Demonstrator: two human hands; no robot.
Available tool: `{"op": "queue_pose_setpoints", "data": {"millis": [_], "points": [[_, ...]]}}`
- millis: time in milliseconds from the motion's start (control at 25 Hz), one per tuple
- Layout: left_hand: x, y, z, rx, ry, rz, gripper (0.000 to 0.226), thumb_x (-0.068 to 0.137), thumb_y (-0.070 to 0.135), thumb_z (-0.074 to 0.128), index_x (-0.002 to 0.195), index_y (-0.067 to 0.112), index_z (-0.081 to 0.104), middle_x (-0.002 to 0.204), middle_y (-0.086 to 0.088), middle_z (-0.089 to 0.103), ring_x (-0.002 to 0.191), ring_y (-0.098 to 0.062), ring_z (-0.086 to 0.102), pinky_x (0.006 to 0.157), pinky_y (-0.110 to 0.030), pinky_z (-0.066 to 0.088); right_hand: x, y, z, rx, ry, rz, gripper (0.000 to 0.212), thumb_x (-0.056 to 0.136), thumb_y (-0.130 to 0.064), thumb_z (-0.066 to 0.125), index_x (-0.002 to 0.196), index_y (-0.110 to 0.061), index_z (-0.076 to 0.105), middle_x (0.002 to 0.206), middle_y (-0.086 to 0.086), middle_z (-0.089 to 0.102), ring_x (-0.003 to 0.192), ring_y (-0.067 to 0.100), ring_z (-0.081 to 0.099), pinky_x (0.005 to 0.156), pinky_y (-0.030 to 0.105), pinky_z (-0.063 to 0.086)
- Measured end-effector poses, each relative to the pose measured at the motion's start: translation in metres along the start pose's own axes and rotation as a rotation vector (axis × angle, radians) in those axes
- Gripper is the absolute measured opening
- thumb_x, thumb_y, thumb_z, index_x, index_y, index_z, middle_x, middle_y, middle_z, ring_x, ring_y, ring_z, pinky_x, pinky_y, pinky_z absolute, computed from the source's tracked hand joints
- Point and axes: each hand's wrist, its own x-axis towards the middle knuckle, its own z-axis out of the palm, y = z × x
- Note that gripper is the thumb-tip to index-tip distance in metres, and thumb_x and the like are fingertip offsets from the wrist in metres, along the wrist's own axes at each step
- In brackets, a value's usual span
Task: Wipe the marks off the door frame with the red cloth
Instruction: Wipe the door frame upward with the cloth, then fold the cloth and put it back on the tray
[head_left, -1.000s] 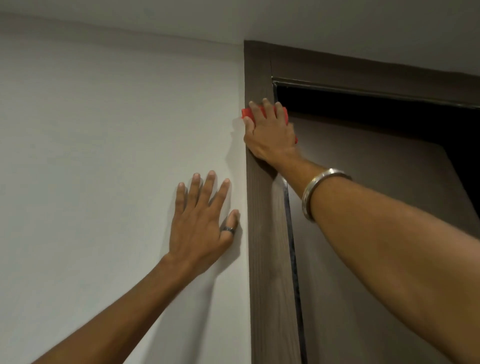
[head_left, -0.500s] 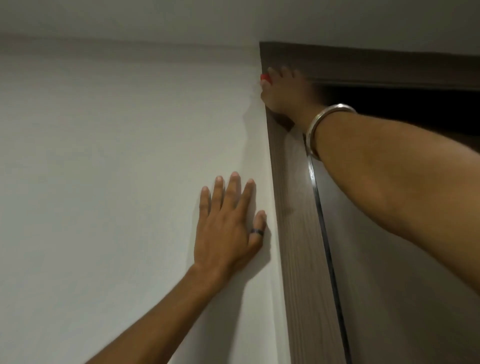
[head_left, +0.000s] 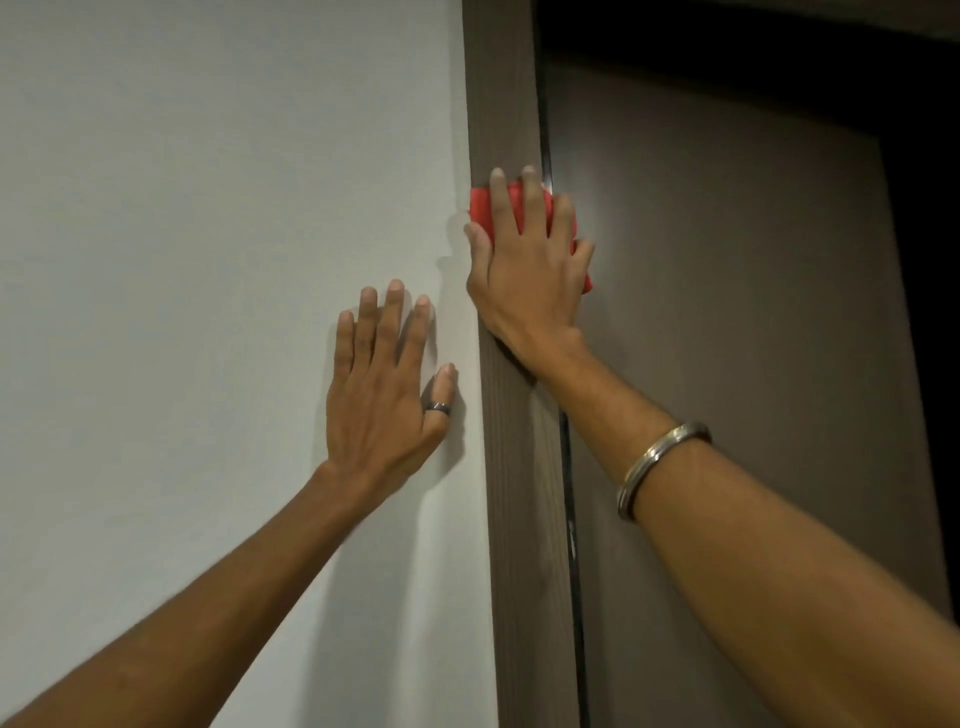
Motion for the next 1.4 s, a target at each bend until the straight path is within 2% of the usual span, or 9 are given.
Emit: {"op": "queue_pose_setpoints", "data": {"millis": [400,640,800,880,960,1080,1200,1280,1400], "points": [[-0.187,0.021,0.000,-0.019,-0.218,0.018,0.074,0.105,0.043,0.040,0.167,0.008,0.018,0.175,-0.017,0.011,0.163,-0.035,0.006,0.133,-0.049,0.002,-0.259,0.028,0.023,0.016,-0.129,0.101,0.068,0.106,-0.055,0.032,0.166,-0.025,0.023,0.175,0.009,0.021,0.161,0.038,0.023,0.114,0.061,0.039],[-0.278,0.054,-0.022,-0.080,-0.439,-0.073,0.072,0.104,0.043,0.036,0.165,0.007,0.024,0.175,-0.017,0.012,0.163,-0.032,0.004,0.134,-0.043,-0.007,-0.379,0.041,0.012,-0.045,-0.403,0.151,0.067,0.108,-0.051,0.037,0.165,-0.019,0.027,0.173,0.014,0.027,0.155,0.043,0.036,0.102,0.058,0.053],[-0.316,0.088,-0.053,-0.246,-0.537,-0.231,0.069,0.105,0.043,0.033,0.164,0.010,0.027,0.175,-0.012,0.012,0.163,-0.030,0.005,0.134,-0.039,-0.005,-0.446,0.058,-0.018,0.230,-0.633,0.299,0.071,0.108,-0.039,0.047,0.168,-0.021,0.014,0.178,0.003,0.005,0.160,0.036,0.025,0.120,0.061,0.037],[-0.350,0.113,-0.075,-0.494,-0.572,-0.447,0.064,0.106,0.046,0.033,0.163,0.018,0.030,0.175,-0.002,0.016,0.164,-0.020,0.006,0.134,-0.037,0.003,-0.481,0.061,-0.042,0.612,-0.660,0.725,0.076,0.107,-0.035,0.055,0.168,-0.025,0.011,0.178,0.000,0.006,0.160,0.031,0.027,0.124,0.060,0.037],[-0.398,0.141,-0.107,-0.754,-0.636,-0.771,0.055,0.106,0.049,0.035,0.158,0.032,0.033,0.171,0.008,0.026,0.160,-0.010,0.019,0.131,-0.040,0.020,-0.513,0.054,-0.071,1.017,-0.591,1.321,0.081,0.096,-0.036,0.070,0.164,-0.024,0.028,0.168,0.008,0.037,0.149,0.035,0.046,0.118,0.058,0.045],[-0.458,0.162,-0.156,-1.030,-0.813,-1.548,0.042,0.110,0.048,0.038,0.147,0.031,0.047,0.161,-0.007,0.047,0.146,-0.024,0.046,0.121,-0.050,0.040,-0.560,0.031,-0.104,1.458,-0.505,1.910,0.062,0.089,-0.046,0.065,0.135,-0.004,0.066,0.121,0.018,0.074,0.109,0.034,0.074,0.094,0.050,0.062],[-0.493,0.144,-0.183,-1.197,-0.850,-2.268,0.068,0.106,0.064,0.026,0.130,0.015,0.067,0.132,-0.019,0.072,0.127,-0.039,0.064,0.102,-0.052,0.053,-0.615,-0.005,-0.125,1.534,-0.556,2.181,0.061,0.102,-0.055,0.049,0.112,-0.003,0.080,0.112,0.021,0.078,0.099,0.036,0.078,0.087,0.048,0.062],[-0.519,0.126,-0.199,-1.183,-0.774,-2.437,0.076,0.103,0.070,0.024,0.122,0.015,0.074,0.121,-0.016,0.078,0.119,-0.037,0.070,0.103,-0.052,0.054,-0.652,-0.030,-0.136,1.434,-0.691,2.246,0.063,0.105,-0.056,0.044,0.123,-0.005,0.075,0.124,0.020,0.076,0.111,0.036,0.075,0.097,0.049,0.056],[-0.570,0.098,-0.228,-1.022,-0.799,-2.529,0.073,0.104,0.067,0.026,0.121,0.016,0.075,0.118,-0.017,0.079,0.117,-0.039,0.070,0.107,-0.063,0.050,-0.703,-0.064,-0.144,1.210,-1.010,2.131,0.064,0.107,-0.059,0.036,0.123,-0.012,0.076,0.125,0.013,0.078,0.111,0.026,0.078,0.096,0.042,0.058]]}}
